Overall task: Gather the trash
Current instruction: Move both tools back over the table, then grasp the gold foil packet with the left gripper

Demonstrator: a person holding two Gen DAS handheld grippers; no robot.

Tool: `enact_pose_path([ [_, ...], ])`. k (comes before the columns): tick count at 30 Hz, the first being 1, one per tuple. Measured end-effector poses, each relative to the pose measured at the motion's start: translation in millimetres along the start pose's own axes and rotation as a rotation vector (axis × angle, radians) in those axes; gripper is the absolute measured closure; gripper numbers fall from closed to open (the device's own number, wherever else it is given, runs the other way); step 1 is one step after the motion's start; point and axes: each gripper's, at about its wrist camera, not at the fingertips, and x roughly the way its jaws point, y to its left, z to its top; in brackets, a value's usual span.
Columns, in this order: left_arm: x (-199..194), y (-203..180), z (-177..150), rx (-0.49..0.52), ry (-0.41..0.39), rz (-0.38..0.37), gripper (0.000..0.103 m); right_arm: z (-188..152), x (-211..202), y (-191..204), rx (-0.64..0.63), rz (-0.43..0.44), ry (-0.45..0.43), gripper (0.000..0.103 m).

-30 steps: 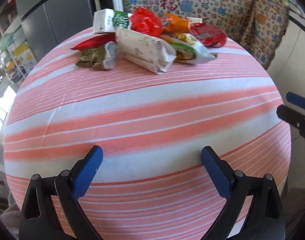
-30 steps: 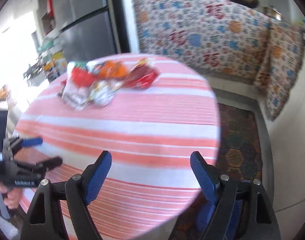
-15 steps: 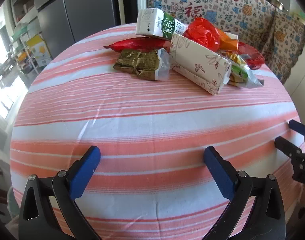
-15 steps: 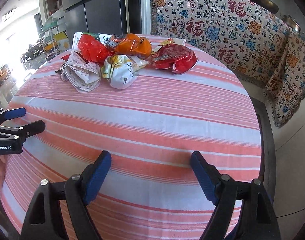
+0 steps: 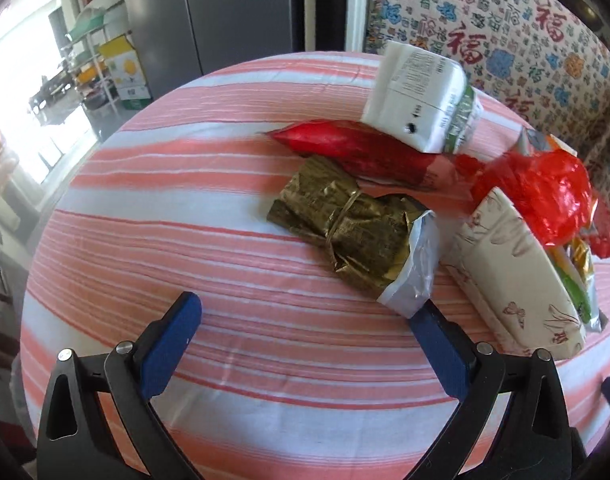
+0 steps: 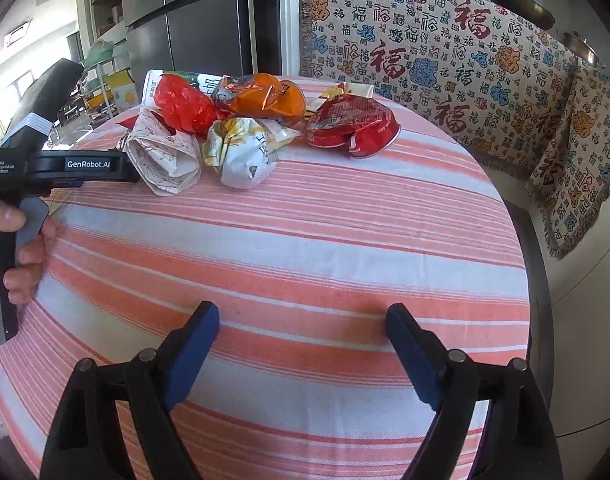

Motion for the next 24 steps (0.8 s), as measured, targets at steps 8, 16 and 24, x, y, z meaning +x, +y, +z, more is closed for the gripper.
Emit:
enact_pose_path([
  [8,-14,77,-18,-0.047,0.026,0.040,0.000,1,0,1,-0.004,0.001,0.004,0.015],
  [16,-24,61,-1,-0.068,0.053,-0.262,0.001,2,0,1,-0.004,0.001,0.002,0.015],
  [24,14,25,47,-0.141,0.106,-0.223,0.007,2,0,1,-0.004,0.003,0.000,0.015],
])
